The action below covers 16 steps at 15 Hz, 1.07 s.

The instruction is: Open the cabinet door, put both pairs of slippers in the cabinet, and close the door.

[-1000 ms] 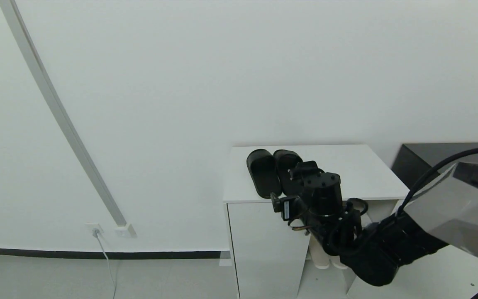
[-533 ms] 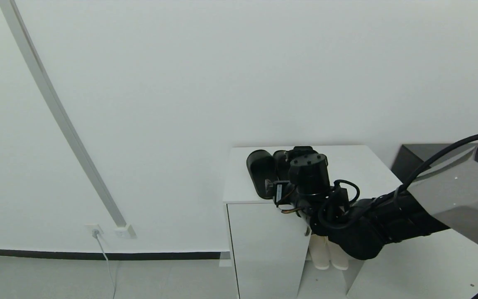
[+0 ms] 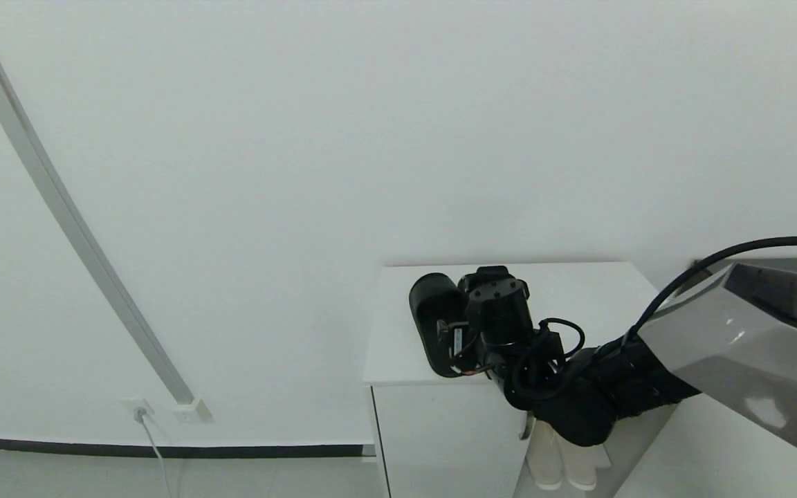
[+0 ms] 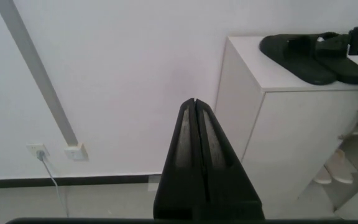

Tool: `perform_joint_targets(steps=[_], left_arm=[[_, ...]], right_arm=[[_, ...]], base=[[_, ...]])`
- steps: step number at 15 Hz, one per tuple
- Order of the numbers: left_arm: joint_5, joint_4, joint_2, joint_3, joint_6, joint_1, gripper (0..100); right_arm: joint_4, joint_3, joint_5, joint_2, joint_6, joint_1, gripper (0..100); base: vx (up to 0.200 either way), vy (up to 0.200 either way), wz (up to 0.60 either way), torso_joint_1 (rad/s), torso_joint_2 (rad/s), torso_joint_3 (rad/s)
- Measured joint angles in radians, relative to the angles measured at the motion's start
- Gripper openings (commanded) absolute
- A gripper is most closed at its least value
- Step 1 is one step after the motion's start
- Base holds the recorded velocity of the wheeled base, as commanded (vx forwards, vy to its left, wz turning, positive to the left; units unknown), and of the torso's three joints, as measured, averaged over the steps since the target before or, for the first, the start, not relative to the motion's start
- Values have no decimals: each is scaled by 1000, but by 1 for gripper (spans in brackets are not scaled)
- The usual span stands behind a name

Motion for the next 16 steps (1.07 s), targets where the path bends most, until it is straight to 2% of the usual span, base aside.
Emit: perform_joint_targets(steps=[5,15,16], left_arm=[[2,-1,0,0,-1,0,0],[5,-1,0,0,-4,0,0],[5,-1,0,0,-4,0,0]], right_arm=[[-111,-55,0,96,-41,-23,100],[-115,-224,-1,243,-96,-76,100],[-126,-227,-1,247,-97,-74,0]], base=[[0,0,0,0,0,0],[0,0,0,0,0,0],[0,0,0,0,0,0]])
